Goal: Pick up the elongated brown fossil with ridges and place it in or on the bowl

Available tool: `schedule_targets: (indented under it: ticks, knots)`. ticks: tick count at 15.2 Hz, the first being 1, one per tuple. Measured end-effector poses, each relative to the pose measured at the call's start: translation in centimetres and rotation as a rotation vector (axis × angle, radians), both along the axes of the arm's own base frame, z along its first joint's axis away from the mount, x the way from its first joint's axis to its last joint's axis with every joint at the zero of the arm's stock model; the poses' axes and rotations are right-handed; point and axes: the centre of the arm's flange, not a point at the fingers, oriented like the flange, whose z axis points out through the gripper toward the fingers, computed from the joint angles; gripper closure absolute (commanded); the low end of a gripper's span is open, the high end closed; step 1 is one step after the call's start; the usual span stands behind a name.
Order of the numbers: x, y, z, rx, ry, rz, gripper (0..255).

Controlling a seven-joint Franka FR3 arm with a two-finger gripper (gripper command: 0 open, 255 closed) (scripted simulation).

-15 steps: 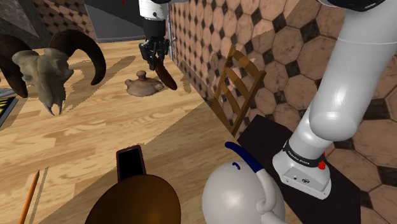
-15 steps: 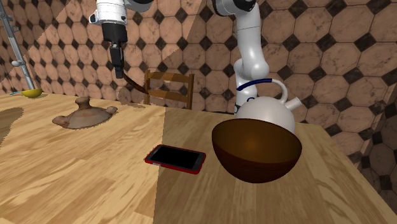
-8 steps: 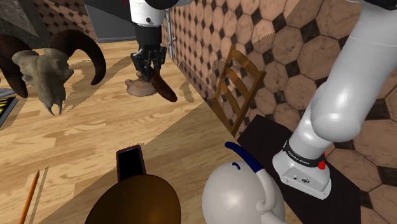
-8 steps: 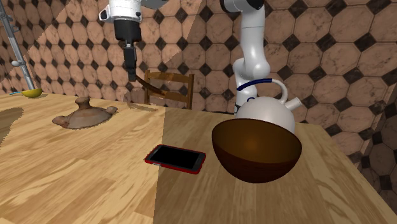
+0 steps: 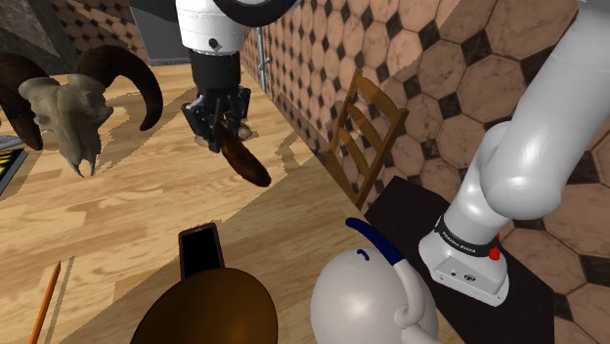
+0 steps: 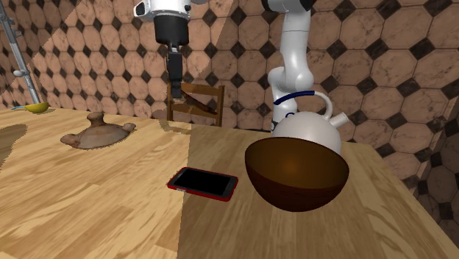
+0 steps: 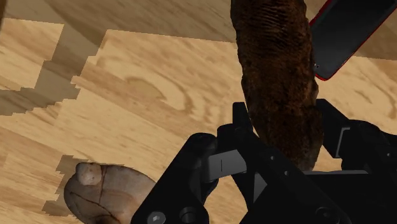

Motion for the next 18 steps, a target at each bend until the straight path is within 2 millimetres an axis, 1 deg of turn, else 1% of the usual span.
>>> schedule_targets:
  ticks: [1,2,5,8,12,14,17,18]
  knots:
    - [-0.8,1.3,0.2,0.000,0.000,0.001,255]
    - [-1.4,2.1,0.2,0.000,0.000,0.000,255]
    - [-4.2,4.9,0.3,0.000,0.000,0.000,255]
    - [-6.7,7.9,0.0,0.000,0.000,0.000,255]
    - [-10.3,12.1,0.4,0.000,0.000,0.000,255]
    - [-11.6,14.3,0.4,0.000,0.000,0.001,255]
    - [-14.6,17.1,0.6,0.000,0.000,0.001,255]
    - [-15.2,18.3,0.5,0.001,0.000,0.001,255]
